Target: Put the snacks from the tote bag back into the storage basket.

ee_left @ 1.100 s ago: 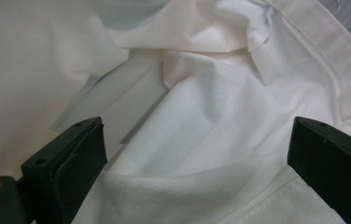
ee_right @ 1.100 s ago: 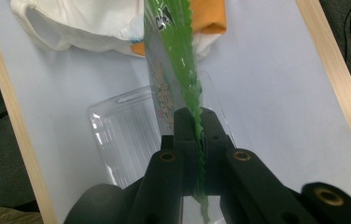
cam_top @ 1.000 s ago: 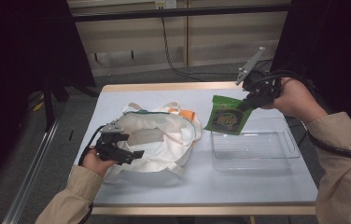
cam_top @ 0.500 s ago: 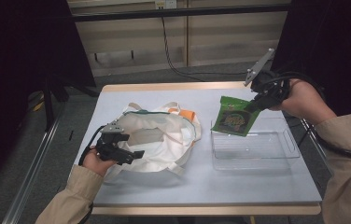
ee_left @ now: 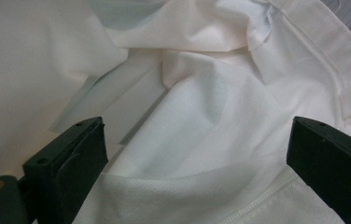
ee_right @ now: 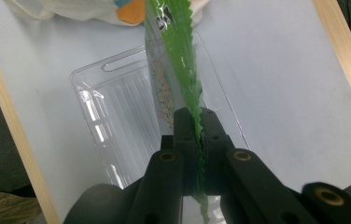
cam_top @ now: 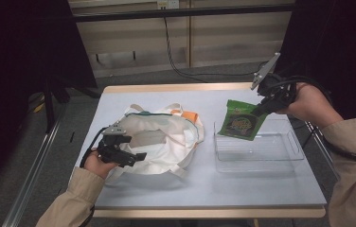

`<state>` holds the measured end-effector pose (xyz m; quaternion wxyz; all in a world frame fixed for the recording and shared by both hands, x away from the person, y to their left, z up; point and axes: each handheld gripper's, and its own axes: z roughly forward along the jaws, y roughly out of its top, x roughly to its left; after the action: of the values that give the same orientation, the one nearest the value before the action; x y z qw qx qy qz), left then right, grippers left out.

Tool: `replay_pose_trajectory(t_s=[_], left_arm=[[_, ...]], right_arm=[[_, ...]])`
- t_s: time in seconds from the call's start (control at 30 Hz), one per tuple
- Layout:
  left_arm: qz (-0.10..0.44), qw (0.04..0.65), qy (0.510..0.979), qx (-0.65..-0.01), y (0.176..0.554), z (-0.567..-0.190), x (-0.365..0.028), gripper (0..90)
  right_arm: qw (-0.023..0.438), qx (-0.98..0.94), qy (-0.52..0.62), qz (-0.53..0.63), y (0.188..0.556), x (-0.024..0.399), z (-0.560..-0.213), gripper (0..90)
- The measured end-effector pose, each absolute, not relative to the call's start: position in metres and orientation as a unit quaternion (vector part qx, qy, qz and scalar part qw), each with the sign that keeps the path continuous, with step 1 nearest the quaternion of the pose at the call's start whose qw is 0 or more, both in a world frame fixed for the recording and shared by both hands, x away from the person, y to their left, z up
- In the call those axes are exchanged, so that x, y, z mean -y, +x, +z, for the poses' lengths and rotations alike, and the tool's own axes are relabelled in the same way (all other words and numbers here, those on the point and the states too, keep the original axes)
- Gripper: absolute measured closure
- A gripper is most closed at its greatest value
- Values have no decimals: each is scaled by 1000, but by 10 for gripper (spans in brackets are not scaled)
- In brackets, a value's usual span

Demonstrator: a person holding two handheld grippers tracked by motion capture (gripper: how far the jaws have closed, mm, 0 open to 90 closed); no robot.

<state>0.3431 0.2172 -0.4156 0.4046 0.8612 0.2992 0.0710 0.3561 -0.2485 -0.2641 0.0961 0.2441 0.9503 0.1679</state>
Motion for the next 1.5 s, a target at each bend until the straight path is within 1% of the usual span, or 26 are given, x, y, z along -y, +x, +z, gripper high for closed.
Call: replay_pose_trajectory(t_s=[0.33,0.9,0.93,1.5], left_arm=[[69,406,861,-299,343,-417,-215,51],[66,407,862,-295,344,-418,-215,53],[64,407,862,-296,344,-418,-215,53],[69,402,864,-294,344,-417,-214,54]], right_arm=[[91,-950,249,162,358,254,-272,881],[72,-953,248,156,373,246,-300,879],[66,-954,248,155,374,246,-301,879],[57,-958,238,150,387,240,-321,875]])
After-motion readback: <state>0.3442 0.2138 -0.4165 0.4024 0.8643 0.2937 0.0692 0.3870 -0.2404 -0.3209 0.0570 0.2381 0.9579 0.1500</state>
